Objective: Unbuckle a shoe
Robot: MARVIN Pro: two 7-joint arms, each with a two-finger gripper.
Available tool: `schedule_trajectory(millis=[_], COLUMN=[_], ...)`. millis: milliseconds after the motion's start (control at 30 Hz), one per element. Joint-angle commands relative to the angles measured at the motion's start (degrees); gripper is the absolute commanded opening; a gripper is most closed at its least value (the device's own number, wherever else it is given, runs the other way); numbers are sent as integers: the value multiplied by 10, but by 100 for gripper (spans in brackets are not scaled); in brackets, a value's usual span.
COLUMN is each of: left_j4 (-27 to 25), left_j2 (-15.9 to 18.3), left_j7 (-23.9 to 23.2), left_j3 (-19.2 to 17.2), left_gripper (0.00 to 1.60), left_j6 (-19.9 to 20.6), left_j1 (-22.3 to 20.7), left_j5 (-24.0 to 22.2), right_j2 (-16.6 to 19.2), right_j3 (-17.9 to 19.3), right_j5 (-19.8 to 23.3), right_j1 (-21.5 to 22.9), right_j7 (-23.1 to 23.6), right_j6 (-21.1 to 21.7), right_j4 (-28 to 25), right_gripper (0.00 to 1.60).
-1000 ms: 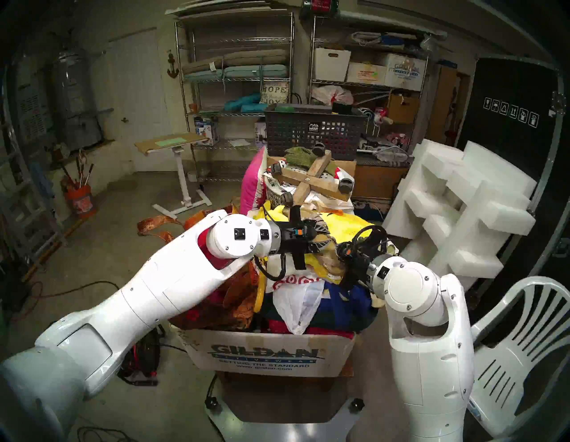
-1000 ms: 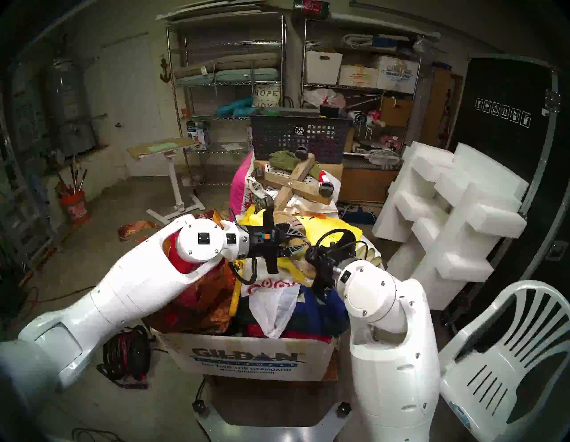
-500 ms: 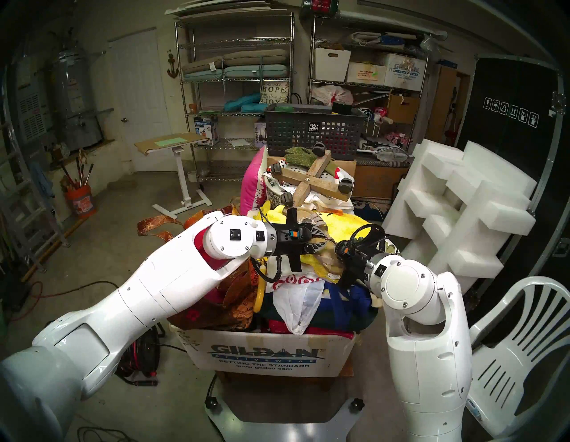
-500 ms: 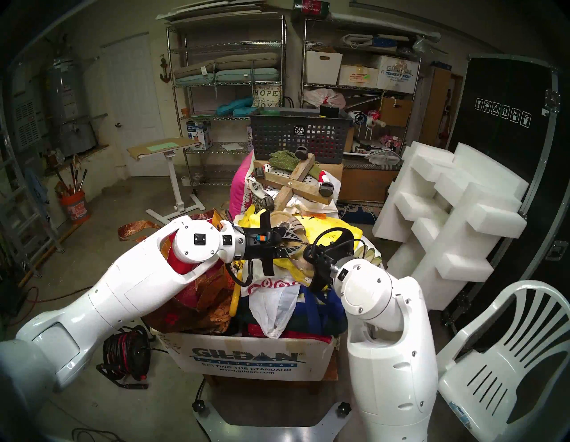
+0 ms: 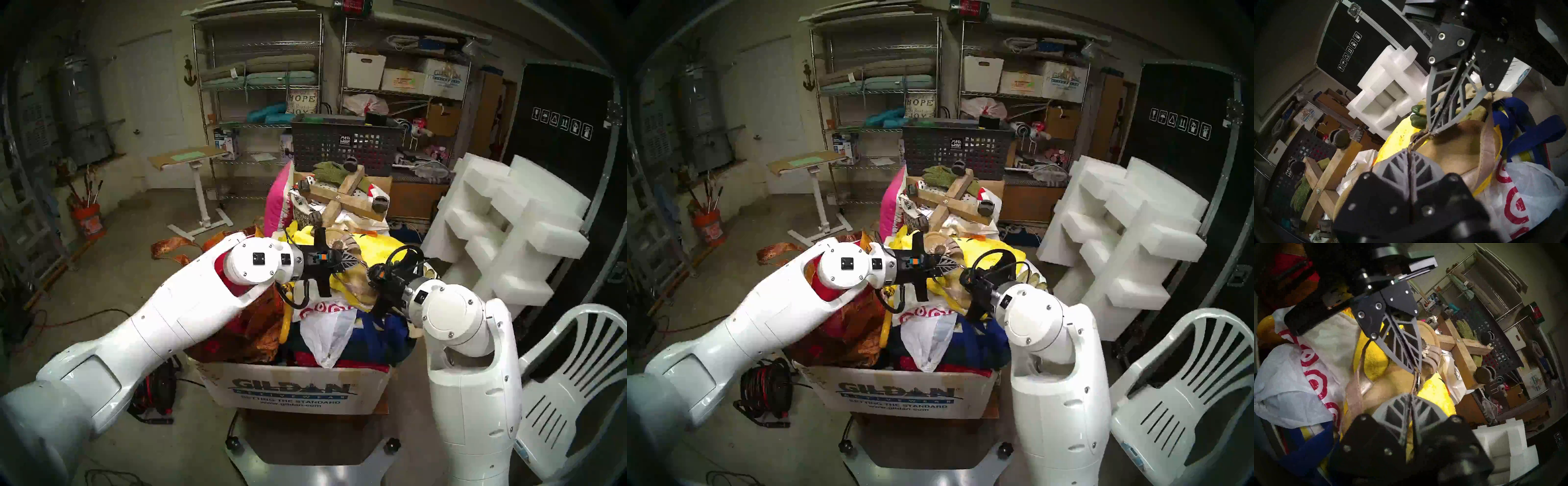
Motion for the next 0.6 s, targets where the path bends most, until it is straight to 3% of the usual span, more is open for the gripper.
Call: schedule_trajectory(millis=[0, 200, 567], left_j4=[0, 3, -5], left_j2=[-7, -9, -2], left_j7=[4, 5, 6], left_j3=[-6, -7, -9], left_gripper=[0, 0, 0], left_j6=[-2, -4, -1], left_j1=[-9, -7, -3], left_j5=[-1, 0, -3], right_j2=[-10, -10, -3], right_j3=[13, 31, 34], right_j5=[30, 34, 14], right_j1=[1, 13, 21], right_j7=[9, 13, -23], right_j6=[-3, -2, -28], right_j4=[-53, -56, 8], right_gripper=[57, 60, 60])
